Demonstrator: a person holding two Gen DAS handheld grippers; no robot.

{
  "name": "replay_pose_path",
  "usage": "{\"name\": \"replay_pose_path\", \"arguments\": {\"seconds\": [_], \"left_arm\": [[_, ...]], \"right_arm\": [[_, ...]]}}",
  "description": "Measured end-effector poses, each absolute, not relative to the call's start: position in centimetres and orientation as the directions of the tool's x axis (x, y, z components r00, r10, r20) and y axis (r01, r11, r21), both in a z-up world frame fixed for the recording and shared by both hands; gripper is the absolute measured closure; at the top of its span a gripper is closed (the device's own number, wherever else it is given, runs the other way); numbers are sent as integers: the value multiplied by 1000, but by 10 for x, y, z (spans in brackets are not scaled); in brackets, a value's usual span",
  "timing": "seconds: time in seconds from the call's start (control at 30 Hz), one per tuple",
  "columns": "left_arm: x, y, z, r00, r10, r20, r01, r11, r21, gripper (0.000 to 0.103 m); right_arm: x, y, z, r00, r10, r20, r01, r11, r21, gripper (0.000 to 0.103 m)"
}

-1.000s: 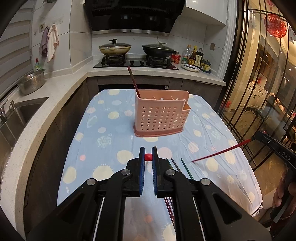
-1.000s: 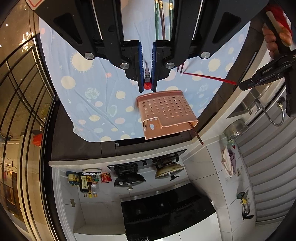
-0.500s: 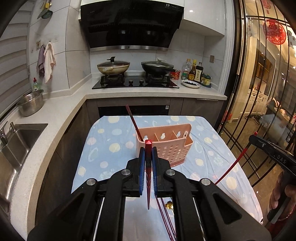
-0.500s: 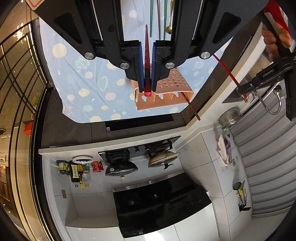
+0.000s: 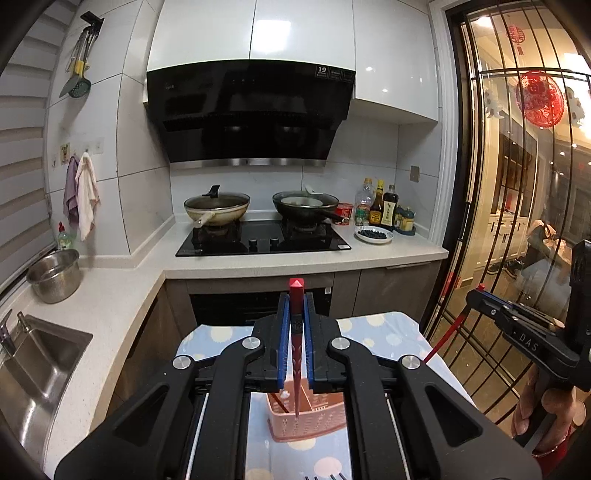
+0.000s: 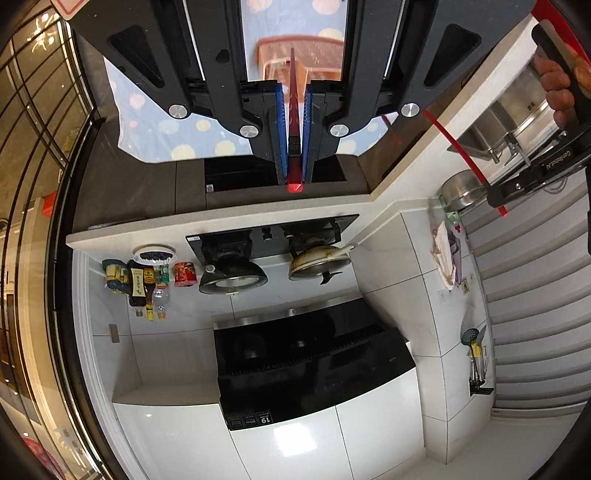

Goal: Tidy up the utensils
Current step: 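Lift and carry both red chopsticks over the pink holder with both tools, then open both tools to drop the red chopsticks into the holder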

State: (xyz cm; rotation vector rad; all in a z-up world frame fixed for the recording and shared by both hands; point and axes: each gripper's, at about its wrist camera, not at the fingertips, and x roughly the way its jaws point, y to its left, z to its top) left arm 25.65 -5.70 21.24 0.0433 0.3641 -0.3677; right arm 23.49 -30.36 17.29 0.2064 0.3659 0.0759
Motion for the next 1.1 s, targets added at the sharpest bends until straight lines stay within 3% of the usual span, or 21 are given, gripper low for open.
{"name": "replay_pose_path", "arguments": {"seconds": [0.17,0.77,0.8,0.83,0.87,0.9,1.1], "left_arm": [[284,-64,216,867,-341,-364,360,933,-18,96],[334,-67,145,786,-316,-531,339,939,-56,95],[335,-67,144,788,-310,-533,330,942,-60,91],[335,-66,143,791,-297,-535,315,947,-60,84],[336,-65,143,795,-289,-533,303,951,-62,63],[333,-63,143,806,-279,-522,290,955,-62,51],[321,-56,145,826,-255,-503,265,963,-53,42]], "right_arm": [[271,-296,174,927,106,-360,-33,979,203,96],[322,-284,106,848,94,-522,10,981,193,96],[321,-284,106,852,87,-516,15,982,190,93],[319,-284,105,856,77,-511,24,982,187,83],[316,-284,106,861,68,-504,31,982,186,76],[312,-286,107,867,69,-493,31,981,192,69],[293,-285,114,881,63,-468,31,982,189,67]]}}
